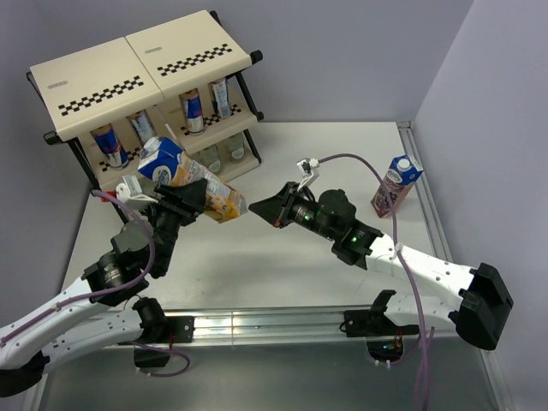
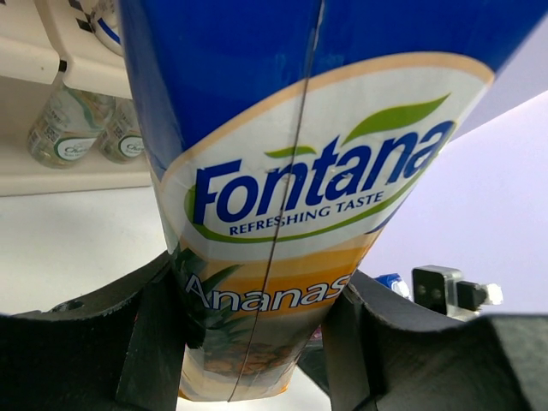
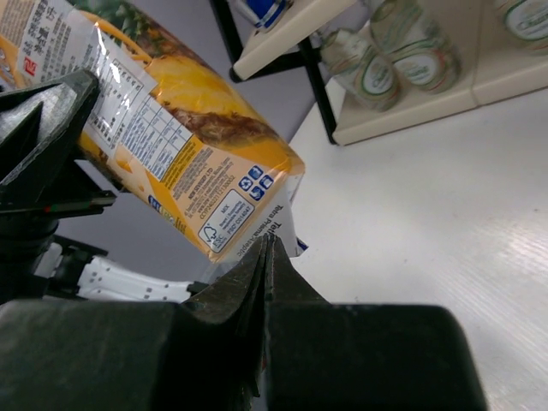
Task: Place and organize the beverage onto the shelf
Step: Pick up the drink from the center of the board.
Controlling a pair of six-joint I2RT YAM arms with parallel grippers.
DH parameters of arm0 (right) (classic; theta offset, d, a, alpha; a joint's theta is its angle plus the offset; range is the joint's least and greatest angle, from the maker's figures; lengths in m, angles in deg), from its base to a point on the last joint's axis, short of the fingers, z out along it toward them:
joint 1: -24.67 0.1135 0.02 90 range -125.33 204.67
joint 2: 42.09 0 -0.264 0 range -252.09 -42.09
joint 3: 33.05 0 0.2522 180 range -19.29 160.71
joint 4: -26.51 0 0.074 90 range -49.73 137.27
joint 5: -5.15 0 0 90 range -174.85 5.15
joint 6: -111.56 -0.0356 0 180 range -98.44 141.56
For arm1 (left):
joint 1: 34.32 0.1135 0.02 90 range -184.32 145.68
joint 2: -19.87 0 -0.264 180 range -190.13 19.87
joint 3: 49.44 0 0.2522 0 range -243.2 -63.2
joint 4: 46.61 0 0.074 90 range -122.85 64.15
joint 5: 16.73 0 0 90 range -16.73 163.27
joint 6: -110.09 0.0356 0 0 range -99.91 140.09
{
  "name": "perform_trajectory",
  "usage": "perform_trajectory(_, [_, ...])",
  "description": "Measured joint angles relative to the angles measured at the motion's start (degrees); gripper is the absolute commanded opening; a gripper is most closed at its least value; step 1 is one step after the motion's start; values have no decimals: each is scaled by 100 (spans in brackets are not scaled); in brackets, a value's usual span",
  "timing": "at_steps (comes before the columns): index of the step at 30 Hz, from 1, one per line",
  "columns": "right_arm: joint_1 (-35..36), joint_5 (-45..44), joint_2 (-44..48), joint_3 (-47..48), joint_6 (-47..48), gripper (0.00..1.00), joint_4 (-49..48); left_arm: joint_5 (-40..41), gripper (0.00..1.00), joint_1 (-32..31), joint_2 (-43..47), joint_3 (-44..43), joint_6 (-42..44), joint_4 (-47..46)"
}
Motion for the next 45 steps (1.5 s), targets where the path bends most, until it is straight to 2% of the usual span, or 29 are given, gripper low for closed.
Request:
perform_trajectory(5, [0,-267,96,179,160,0,356,-48,0,-4,-11,-24,105,0])
perform_trajectory(14, [17,-184,-74,271,96,0,498,-70,0,-11,-11,-24,111,-26])
perform_trajectory(26, [87,-20,-313,269,-24,0,402,-131,0,-9,-116,-22,114,-149])
perform_trajectory(36, [44,-20,-424,356,2,0,520,-103,0,57,-273,269,-273,-516])
perform_trajectory(45, [-131,280,-494,339,-63,0,81,37,0,120,-306,341,-468,-782])
